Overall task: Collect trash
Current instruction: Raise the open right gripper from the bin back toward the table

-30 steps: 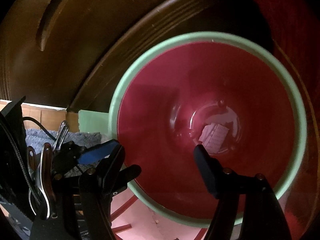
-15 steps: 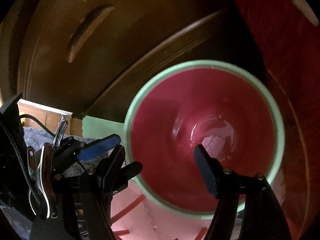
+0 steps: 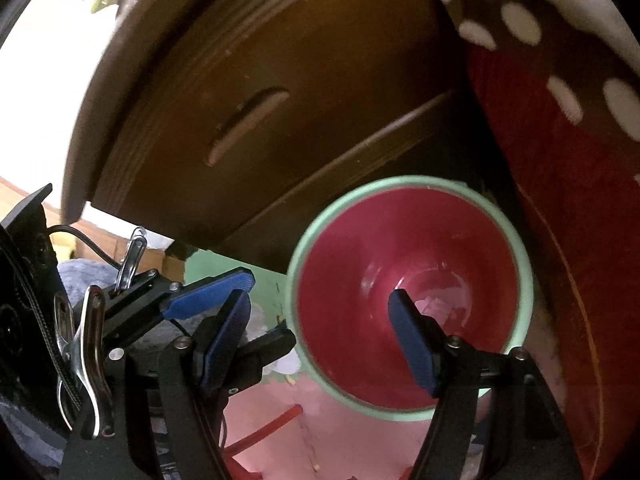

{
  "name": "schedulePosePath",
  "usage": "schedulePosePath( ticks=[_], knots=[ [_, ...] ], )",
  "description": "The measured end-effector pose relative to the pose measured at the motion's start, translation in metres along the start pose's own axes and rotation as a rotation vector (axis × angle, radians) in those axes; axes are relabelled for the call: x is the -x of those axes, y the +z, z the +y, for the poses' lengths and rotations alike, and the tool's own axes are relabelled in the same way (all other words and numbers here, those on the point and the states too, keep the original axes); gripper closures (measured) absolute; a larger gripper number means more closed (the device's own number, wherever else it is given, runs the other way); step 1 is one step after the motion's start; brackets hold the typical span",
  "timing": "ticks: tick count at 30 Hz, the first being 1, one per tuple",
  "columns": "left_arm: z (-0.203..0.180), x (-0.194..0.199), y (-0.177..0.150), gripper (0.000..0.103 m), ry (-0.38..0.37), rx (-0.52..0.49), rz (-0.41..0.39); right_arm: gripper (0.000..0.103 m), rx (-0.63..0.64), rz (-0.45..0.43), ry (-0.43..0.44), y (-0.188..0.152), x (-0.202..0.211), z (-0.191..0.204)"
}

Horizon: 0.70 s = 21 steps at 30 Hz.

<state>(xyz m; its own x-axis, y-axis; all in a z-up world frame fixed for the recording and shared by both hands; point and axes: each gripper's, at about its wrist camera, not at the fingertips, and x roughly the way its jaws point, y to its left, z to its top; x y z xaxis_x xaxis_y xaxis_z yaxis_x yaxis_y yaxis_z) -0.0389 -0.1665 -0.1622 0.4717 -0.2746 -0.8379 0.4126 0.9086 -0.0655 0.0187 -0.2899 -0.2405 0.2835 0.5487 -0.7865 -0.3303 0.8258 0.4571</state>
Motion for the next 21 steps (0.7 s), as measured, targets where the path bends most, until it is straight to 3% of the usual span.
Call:
schedulePosePath(
  ticks=[9, 21],
  knots=[
    [-0.01, 0.045, 0.004, 0.059, 0.002, -0.02, -0.075, 0.03, 0.077, -0.092, 0.016, 0.005, 0.035, 0.019],
    [-0.008, 0.114, 0.007, 0.058, 0.011, -0.016, -0.213, 0.03, 0.174, -0.256, 0.135, 0.015, 0.086, 0.054]
  ],
)
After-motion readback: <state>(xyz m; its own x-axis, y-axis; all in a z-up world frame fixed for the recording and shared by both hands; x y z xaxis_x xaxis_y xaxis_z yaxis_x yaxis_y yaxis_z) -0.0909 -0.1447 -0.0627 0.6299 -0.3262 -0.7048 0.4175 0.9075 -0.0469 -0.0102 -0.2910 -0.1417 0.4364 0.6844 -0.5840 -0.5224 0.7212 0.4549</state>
